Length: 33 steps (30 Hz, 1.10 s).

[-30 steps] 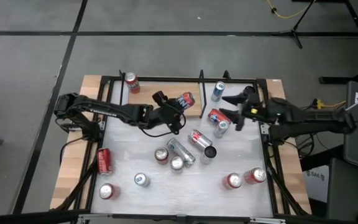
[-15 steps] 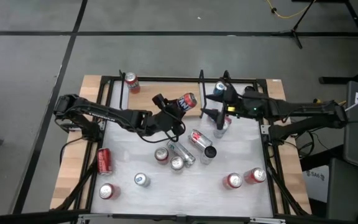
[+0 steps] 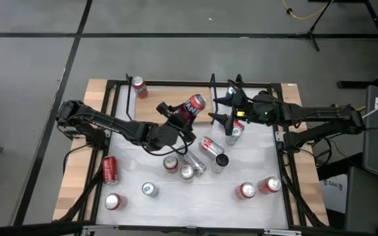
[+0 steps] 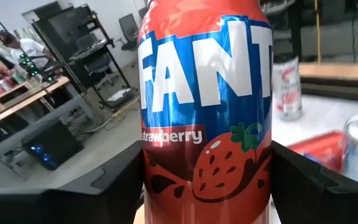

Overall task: Place canned beverage on shelf
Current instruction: Put the red soda can on the shelf aligned with the other red soda can

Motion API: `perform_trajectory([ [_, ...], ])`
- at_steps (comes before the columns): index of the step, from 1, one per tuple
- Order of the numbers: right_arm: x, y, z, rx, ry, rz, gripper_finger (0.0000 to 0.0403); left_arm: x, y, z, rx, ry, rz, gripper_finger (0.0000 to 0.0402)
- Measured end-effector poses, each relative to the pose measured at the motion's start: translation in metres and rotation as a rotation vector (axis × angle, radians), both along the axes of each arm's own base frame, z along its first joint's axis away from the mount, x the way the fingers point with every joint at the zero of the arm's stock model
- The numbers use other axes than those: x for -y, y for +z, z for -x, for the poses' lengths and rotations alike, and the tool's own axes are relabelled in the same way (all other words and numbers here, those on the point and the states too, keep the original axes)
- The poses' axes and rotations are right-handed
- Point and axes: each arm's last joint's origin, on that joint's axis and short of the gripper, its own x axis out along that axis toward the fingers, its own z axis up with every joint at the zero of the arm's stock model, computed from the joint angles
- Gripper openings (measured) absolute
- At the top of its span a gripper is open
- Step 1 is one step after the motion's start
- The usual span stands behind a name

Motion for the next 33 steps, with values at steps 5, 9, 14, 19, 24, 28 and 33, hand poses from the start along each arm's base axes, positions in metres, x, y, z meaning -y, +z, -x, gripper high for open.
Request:
perform_trajectory([
  [5, 0.0, 0.002, 0.0, 0.011, 0.007, 0.023, 0.0301, 0.001, 0.009, -0.004, 0.061, -0.032, -0.013, 0.0267],
  [9, -0.001, 0.005, -0.001, 0.038, 0.037, 0.049, 0.0301, 0.003, 0.016, -0.005, 0.088, -0.061, -0.035, 0.0268],
  [14, -0.002, 0.012, -0.002, 0.105, 0.077, 0.091, 0.0301, 0.004, 0.019, -0.006, 0.109, -0.069, -0.042, 0.0268],
  [19, -0.002, 0.014, -0.004, 0.13, 0.076, 0.094, 0.0301, 0.005, 0.021, -0.007, 0.134, -0.1, -0.032, 0.0268],
  [24, -0.002, 0.008, -0.016, 0.134, 0.069, 0.096, 0.0301, 0.003, 0.022, -0.008, 0.143, -0.123, -0.026, 0.0268],
  [28, -0.001, 0.005, -0.025, 0.164, 0.055, 0.101, 0.0301, 0.003, 0.022, -0.007, 0.148, -0.106, -0.026, 0.0268],
  [33, -0.001, 0.006, -0.03, 0.196, 0.057, 0.123, 0.0301, 0.003, 0.023, -0.007, 0.157, -0.102, -0.024, 0.0268],
])
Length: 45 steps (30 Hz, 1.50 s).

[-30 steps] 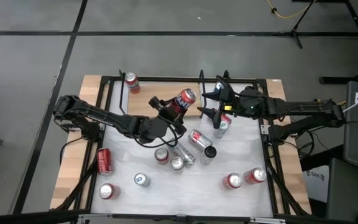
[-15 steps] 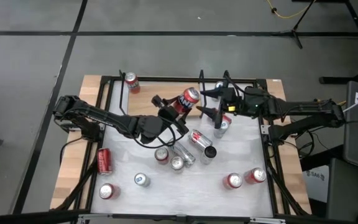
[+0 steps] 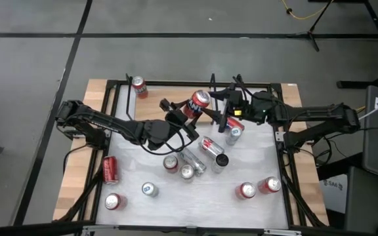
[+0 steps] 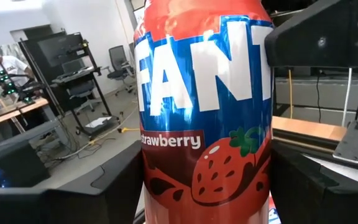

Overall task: Place canned beverage on shelf
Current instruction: Put the red soda can on the shelf aligned with the other red soda can

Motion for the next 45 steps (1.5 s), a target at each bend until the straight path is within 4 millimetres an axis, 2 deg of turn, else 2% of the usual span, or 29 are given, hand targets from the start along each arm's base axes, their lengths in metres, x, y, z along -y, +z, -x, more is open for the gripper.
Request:
perform_trajectory([
  [39, -0.0006, 0.0004, -0.0011, 0.008, 0.008, 0.023, 0.0301, 0.0003, -0.0006, -0.0005, -0.007, -0.007, -0.003, 0.0268],
  [42, -0.0008, 0.0004, -0.0013, 0.009, 0.017, 0.024, 0.0315, 0.0004, -0.0007, -0.0007, -0.008, -0.012, -0.003, 0.0268],
  [45, -0.0016, -0.0004, -0.0026, 0.008, 0.042, 0.025, 0.035, 0.002, -0.002, -0.0025, -0.022, -0.071, -0.007, 0.0268],
])
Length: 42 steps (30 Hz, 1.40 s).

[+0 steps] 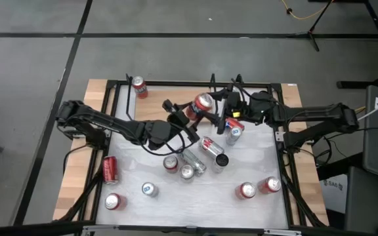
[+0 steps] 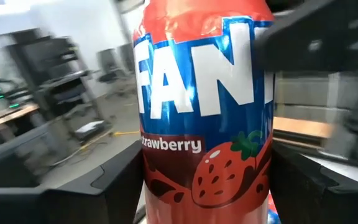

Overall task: Place canned beverage on shelf
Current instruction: Put the red soda can on the shelf aligned with the other red soda can

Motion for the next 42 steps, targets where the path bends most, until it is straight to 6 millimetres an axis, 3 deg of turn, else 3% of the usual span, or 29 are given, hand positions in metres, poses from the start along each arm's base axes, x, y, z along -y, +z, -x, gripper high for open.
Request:
perform_trajectory([
  [5, 0.0, 0.001, 0.001, 0.013, 0.001, -0.004, 0.0395, 0.001, -0.001, -0.001, 0.001, -0.043, 0.01, 0.0268],
  [14, -0.001, 0.001, 0.0, 0.006, 0.018, -0.003, 0.036, 0.0, 0.002, -0.001, 0.056, -0.014, 0.033, 0.0268],
  [23, 0.0, -0.013, -0.014, -0.032, 0.019, -0.004, 0.035, 0.0, 0.003, -0.001, 0.057, -0.017, 0.035, 0.0268],
  [32, 0.0, -0.016, -0.018, -0.034, 0.018, -0.004, 0.0281, 0.0, 0.001, 0.0, 0.03, -0.01, 0.027, 0.0283],
  [42, 0.0, -0.017, -0.018, -0.048, 0.016, 0.0, 0.029, 0.0, -0.002, 0.001, -0.003, -0.016, 0.023, 0.032],
])
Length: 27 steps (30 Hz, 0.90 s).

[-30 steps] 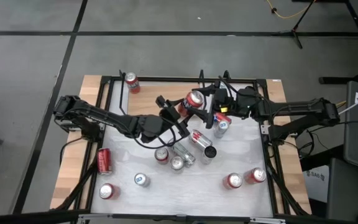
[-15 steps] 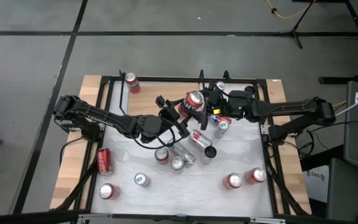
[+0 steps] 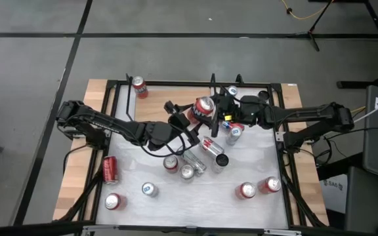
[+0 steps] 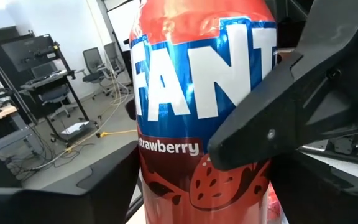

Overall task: Place canned beverage on shelf
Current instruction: Put the red soda can on the shelf aligned with the other red soda can

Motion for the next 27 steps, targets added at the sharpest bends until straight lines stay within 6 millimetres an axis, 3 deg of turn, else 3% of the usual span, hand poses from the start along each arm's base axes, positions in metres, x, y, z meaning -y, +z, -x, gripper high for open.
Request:
perform_trajectory([
  [13, 0.001, 0.009, 0.005, -0.127, -0.001, 0.031, 0.0283, 0.007, -0.009, 0.003, -0.107, -0.009, -0.025, 0.0323],
  [23, 0.034, 0.01, 0.005, -0.12, -0.043, 0.023, 0.0282, 0.01, -0.024, 0.013, -0.263, 0.111, -0.068, 0.0324],
  [27, 0.053, -0.002, -0.005, -0.151, -0.054, 0.012, 0.0282, 0.006, -0.028, 0.024, -0.312, 0.108, -0.013, 0.0324],
])
